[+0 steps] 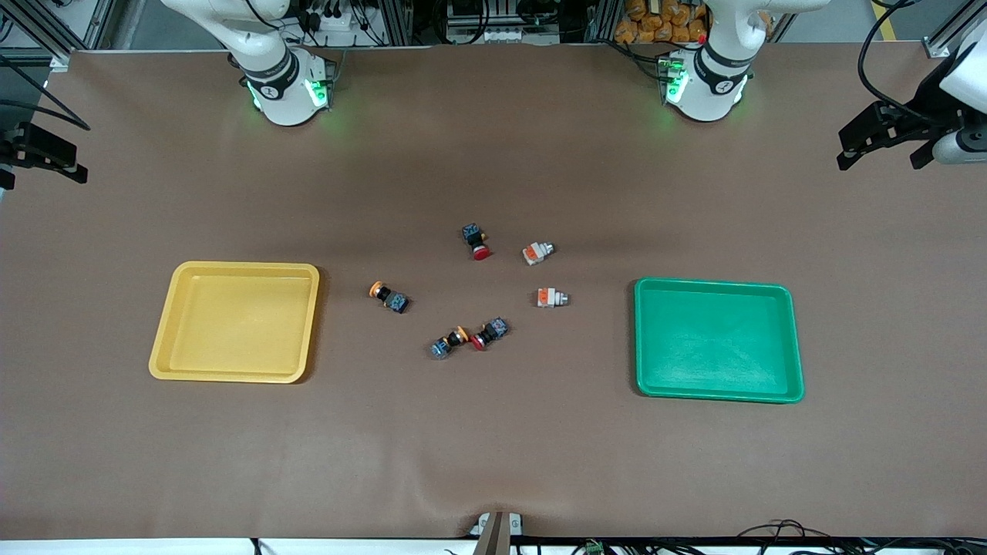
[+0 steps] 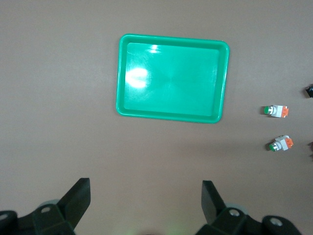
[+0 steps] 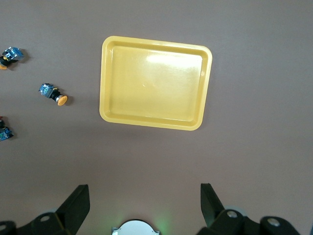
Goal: Place green and yellow buttons in trays
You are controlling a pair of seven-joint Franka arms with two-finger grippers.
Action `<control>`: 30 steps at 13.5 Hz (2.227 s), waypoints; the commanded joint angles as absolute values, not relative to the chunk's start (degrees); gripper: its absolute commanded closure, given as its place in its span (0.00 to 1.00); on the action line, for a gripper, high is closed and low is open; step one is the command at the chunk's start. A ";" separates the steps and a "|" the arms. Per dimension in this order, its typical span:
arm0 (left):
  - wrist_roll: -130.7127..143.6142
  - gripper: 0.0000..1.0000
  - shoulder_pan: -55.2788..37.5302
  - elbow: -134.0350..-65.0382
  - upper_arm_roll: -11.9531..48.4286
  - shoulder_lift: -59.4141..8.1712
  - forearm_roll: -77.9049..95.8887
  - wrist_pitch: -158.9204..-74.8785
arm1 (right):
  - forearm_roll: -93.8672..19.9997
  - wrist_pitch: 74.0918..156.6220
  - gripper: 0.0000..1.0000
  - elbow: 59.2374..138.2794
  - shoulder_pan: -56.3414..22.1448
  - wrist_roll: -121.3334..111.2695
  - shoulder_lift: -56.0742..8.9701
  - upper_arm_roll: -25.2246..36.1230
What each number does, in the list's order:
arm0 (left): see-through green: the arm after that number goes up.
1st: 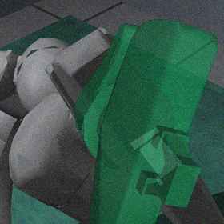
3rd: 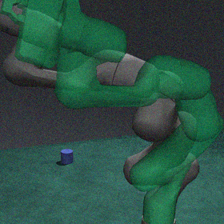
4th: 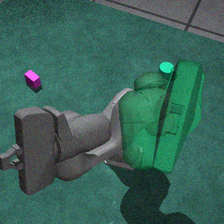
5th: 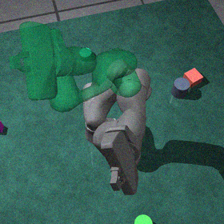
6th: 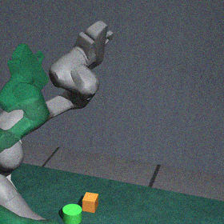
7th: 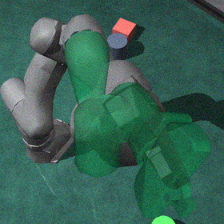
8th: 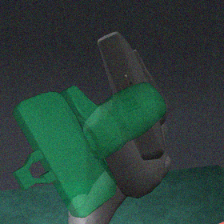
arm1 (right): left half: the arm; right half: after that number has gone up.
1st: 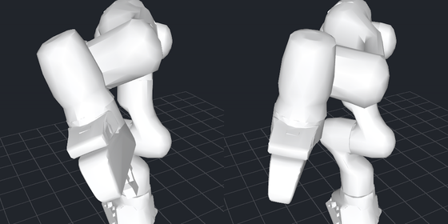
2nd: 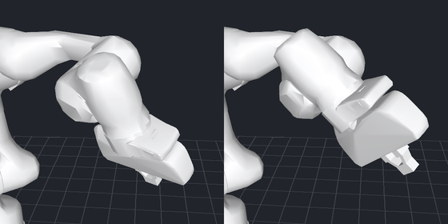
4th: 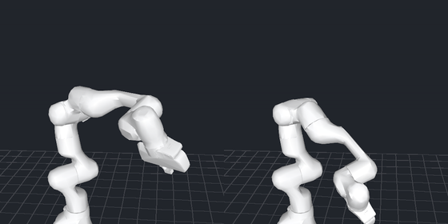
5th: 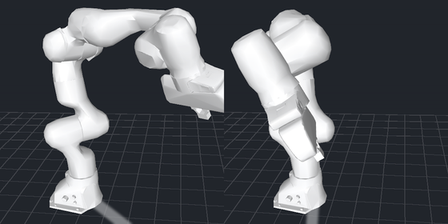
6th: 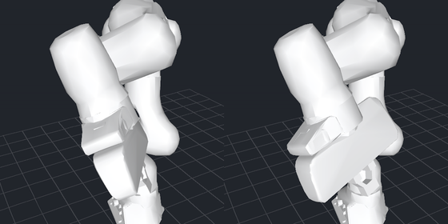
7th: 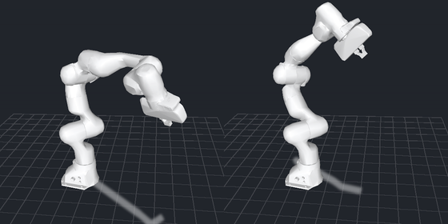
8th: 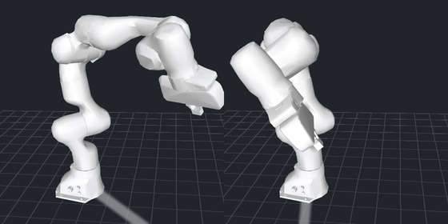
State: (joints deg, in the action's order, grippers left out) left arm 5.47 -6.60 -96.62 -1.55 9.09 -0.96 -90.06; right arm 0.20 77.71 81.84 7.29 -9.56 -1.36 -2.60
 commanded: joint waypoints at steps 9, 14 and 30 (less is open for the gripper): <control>3.69 0.00 -5.98 -95.71 -1.49 7.73 -0.62 -89.04 | -0.26 77.17 0.00 81.47 8.70 -9.05 -1.49 -3.60; 5.10 0.00 -6.06 -98.25 -1.05 7.91 -0.18 -89.20 | -0.35 77.17 0.00 81.47 8.70 -8.96 -1.49 -3.60; 47.17 0.00 -10.62 -114.35 19.86 -15.53 -1.39 -132.86 | 0.26 78.04 0.00 81.12 9.58 -9.67 -5.26 -3.60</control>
